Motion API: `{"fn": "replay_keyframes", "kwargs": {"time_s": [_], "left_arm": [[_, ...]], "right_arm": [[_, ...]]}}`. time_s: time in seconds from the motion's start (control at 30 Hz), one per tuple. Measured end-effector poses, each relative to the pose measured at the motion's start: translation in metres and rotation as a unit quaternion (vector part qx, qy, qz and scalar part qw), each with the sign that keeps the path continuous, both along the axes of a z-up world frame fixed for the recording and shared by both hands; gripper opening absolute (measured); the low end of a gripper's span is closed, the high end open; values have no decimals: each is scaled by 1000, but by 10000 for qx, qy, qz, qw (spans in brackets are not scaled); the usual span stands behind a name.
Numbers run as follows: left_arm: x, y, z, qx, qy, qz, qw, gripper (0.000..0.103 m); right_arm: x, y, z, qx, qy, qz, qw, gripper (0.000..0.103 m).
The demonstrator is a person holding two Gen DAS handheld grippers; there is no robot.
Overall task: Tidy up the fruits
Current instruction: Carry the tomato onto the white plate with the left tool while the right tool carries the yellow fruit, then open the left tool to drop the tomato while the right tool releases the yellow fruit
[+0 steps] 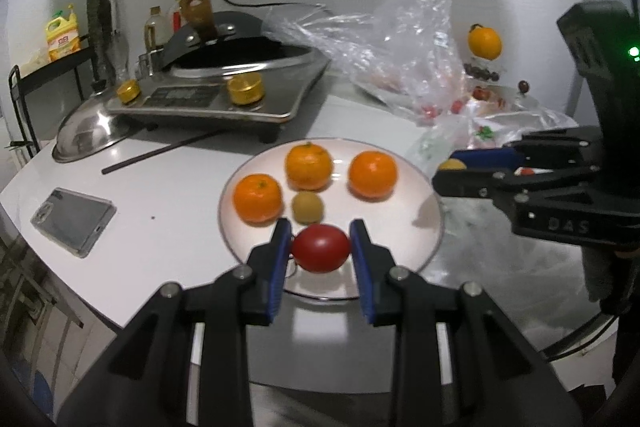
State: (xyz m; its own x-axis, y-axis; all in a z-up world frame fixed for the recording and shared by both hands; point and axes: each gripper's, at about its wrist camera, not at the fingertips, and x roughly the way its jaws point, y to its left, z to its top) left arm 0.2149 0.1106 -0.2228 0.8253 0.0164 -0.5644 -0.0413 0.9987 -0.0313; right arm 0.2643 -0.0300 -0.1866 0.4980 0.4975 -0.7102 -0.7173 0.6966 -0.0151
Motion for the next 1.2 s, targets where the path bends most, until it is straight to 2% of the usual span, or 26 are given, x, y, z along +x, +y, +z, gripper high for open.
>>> {"fn": "replay_keyframes", "kwargs": {"time_s": [0.43, 1.2], "left_arm": [[11, 22, -9, 102, 0, 146, 9998, 31], [20, 31, -19, -17, 127, 99, 9999, 32]], "right_arm": [[2, 46, -16, 35, 115, 504, 9987, 29], [13, 75, -38, -285, -73, 509, 9983, 29]]}}
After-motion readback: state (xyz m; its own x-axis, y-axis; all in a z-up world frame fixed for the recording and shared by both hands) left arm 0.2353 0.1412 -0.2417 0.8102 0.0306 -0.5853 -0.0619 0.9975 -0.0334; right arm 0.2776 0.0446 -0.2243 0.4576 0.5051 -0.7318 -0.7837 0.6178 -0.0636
